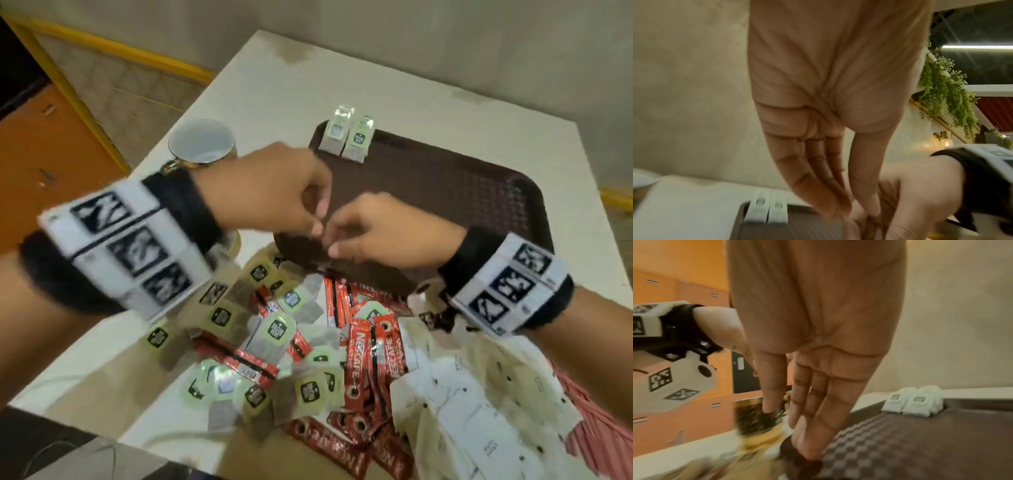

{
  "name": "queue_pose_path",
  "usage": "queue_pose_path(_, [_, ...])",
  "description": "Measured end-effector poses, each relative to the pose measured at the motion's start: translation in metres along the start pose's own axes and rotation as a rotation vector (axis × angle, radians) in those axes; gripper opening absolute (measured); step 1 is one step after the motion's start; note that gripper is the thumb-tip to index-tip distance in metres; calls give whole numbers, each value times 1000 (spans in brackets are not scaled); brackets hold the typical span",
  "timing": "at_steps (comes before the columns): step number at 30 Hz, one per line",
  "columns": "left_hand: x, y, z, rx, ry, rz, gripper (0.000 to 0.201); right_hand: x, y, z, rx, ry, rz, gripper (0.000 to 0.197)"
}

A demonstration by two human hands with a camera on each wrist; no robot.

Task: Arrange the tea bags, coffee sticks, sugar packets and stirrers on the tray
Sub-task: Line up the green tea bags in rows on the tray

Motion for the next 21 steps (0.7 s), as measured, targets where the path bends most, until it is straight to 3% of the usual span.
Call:
queue_pose_path(3, [22, 39, -34, 76, -75, 64, 12, 17, 1, -41, 59, 81, -12, 19])
queue_pose_path(7, [41, 51, -74, 26, -227, 185, 19, 27, -6, -70, 29, 212, -6, 28])
queue_pose_path(13, [52, 50, -96, -22, -218, 187, 22, 37, -11, -83, 69, 330, 49, 36])
queue_pose_path(21, [48, 47, -91, -35, -200, 263, 32, 25, 6, -57, -75, 37, 13, 5])
Point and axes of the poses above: each hand's wrist, its own y-axis away from the middle knuckle, its own z-axis out of the back of the hand, x = y × z, the point moved 1 cm from there along -y, towards the middle knuckle, and after that the axes turned 12 degrees about z, right-handed, at the moved point
